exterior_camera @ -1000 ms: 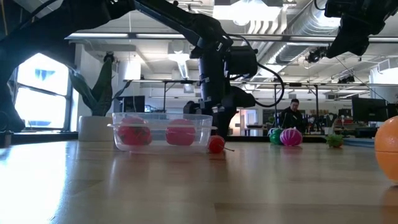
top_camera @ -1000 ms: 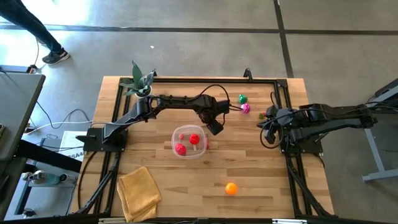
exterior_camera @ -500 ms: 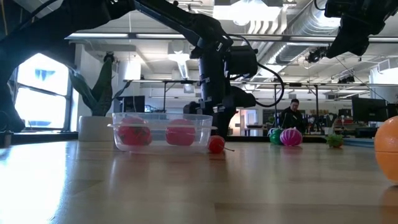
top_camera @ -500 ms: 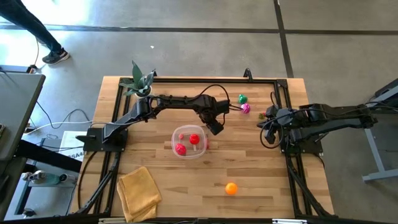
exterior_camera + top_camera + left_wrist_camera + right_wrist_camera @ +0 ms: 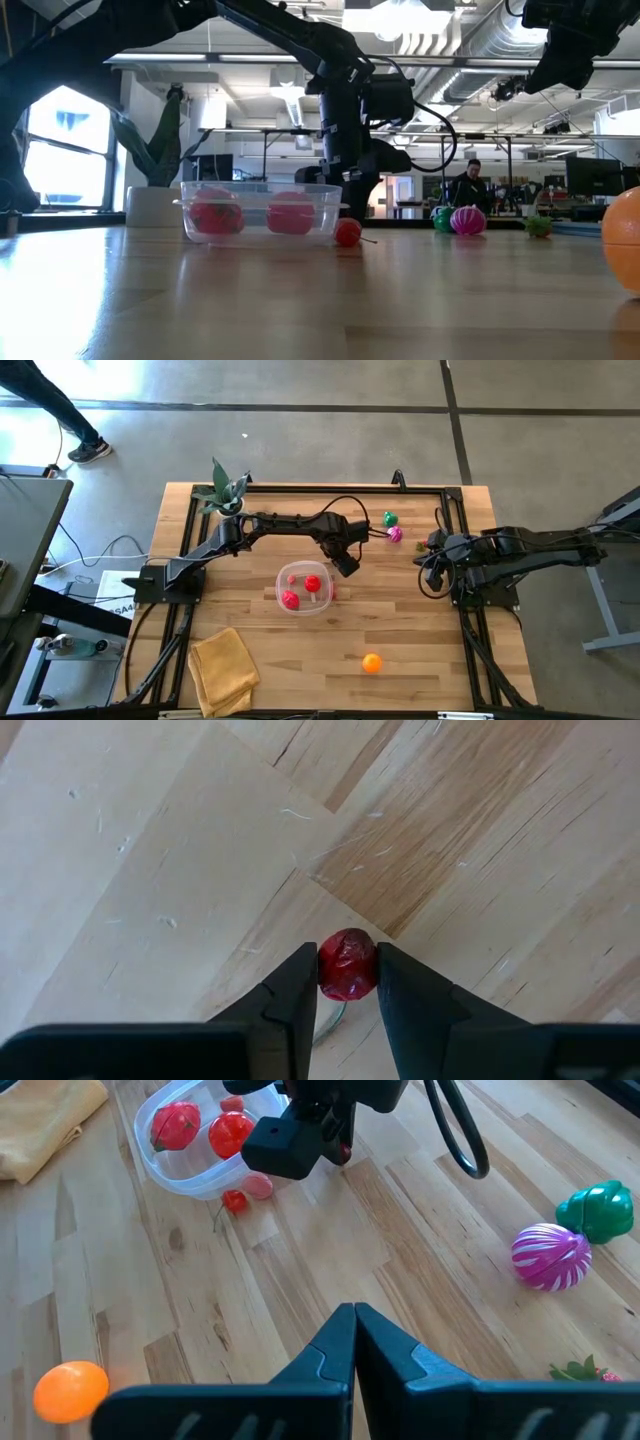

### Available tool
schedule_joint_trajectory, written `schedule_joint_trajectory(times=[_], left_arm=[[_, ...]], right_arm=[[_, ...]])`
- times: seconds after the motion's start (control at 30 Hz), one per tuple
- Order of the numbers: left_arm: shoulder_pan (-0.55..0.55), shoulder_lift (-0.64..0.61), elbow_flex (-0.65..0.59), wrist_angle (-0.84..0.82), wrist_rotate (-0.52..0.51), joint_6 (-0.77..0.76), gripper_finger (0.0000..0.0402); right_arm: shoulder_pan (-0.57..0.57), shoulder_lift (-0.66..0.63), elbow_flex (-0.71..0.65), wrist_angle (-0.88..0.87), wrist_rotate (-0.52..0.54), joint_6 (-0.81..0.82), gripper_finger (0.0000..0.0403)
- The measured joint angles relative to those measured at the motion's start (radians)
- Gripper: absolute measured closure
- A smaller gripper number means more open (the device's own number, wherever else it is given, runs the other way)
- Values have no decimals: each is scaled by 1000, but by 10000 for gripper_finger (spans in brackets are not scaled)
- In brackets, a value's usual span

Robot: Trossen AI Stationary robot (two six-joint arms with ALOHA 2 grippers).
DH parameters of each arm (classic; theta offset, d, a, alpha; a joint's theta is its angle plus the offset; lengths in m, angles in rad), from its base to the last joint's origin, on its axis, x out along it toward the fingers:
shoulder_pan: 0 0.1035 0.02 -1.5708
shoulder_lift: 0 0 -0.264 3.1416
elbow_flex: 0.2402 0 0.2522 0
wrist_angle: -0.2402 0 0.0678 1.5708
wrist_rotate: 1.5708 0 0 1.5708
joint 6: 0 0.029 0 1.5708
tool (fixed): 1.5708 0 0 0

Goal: Pick and placing Produce into tupperware
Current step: Put the top red cherry into the transparent container

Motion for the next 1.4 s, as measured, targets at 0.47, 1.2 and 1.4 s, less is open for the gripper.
schedule_joint_trajectory(times=[0.47,1.2,1.4], left_arm=[[0,-10,66,-81,-9,54,310],[-219,-131,286,-532,-162,-63,313],[-312,-132,250,-530,-167,-154,349]], right_arm=[[0,0,0,0,0,0,402],[0,0,0,0,0,0,402],[0,0,0,0,0,0,402]])
